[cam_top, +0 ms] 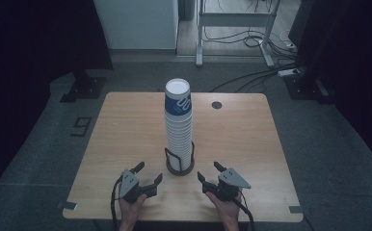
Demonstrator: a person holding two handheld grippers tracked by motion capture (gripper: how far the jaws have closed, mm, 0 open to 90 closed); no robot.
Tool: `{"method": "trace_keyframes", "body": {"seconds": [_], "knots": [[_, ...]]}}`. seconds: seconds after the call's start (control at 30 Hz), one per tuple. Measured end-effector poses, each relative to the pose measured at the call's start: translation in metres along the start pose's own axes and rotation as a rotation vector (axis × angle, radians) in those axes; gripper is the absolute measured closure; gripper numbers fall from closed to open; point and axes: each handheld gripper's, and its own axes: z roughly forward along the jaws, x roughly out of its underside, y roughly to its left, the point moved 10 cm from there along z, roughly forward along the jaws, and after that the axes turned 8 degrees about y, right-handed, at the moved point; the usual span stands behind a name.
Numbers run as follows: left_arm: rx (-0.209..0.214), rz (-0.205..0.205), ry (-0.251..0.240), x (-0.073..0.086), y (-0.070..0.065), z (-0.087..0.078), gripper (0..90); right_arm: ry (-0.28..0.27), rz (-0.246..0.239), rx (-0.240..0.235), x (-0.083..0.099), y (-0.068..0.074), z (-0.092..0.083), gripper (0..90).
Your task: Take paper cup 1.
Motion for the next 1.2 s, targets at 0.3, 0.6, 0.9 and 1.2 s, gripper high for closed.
{"method": "trace_keyframes", "body": {"seconds": [0.3, 0.6, 0.9, 1.2], "knots": [[0.010, -0.006, -0.005, 0.000, 0.000, 0.000, 14.8, -0.028, -0.017, -0.029, -0.019, 0.001, -0.006, 23.7], [0.018, -0.003, -0.010, -0.001, -0.001, 0.000, 14.8, -0.048, -0.022, -0.056, -0.034, 0.003, -0.011, 23.3], [0.030, 0.008, -0.009, -0.001, -0.003, 0.000, 14.8, -0.085, -0.028, -0.086, -0.055, 0.003, -0.019, 24.8], [0.032, -0.004, -0.016, -0.001, -0.003, -0.001, 14.7, -0.100, -0.046, -0.115, -0.074, 0.009, -0.024, 23.7]]}}
